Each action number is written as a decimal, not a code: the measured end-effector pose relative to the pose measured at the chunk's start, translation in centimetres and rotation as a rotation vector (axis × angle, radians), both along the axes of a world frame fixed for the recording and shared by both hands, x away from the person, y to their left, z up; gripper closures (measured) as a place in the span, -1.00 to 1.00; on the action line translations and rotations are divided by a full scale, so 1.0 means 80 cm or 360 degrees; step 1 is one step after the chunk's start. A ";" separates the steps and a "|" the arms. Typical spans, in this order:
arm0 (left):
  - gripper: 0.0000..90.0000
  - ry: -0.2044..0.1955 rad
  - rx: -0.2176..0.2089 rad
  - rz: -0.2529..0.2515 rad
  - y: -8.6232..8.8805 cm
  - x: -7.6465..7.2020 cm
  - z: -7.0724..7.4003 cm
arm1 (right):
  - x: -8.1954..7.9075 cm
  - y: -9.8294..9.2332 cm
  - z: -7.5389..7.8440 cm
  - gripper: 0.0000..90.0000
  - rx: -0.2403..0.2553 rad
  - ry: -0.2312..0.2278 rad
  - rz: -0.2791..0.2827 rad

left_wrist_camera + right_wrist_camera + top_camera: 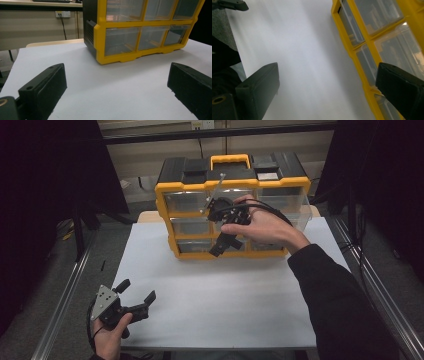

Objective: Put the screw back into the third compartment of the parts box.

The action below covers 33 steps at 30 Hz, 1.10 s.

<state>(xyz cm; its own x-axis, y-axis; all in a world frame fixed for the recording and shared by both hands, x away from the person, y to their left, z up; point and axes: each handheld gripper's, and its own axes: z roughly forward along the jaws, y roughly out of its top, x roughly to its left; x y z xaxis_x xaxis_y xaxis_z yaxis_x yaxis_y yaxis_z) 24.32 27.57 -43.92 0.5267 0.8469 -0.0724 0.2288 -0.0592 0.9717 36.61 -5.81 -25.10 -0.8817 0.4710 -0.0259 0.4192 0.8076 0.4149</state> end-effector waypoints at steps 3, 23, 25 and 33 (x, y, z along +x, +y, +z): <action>-0.95 -0.0004 0.0002 0.0002 0.000 0.000 0.000 | -0.002 0.001 -0.010 -0.89 -0.0001 0.0007 0.0009; -0.95 -0.0002 0.0002 0.0002 0.000 0.000 0.000 | -0.018 0.011 -0.080 -0.89 -0.0031 0.0055 0.0005; -0.95 0.0004 -0.0011 0.0007 0.000 0.000 0.000 | -0.020 0.010 -0.086 -0.89 -0.0014 0.0055 0.0000; -0.95 0.0002 -0.0001 0.0003 -0.001 0.000 0.000 | -0.021 0.000 -0.120 -0.89 -0.0021 0.0097 -0.0025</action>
<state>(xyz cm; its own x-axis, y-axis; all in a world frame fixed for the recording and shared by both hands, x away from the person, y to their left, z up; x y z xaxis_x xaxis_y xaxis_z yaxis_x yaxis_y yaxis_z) 24.30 27.53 -43.94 0.5253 0.8477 -0.0738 0.2300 -0.0580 0.9715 34.89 -5.80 -34.71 -0.8743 0.4849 0.0213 0.4562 0.8058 0.3776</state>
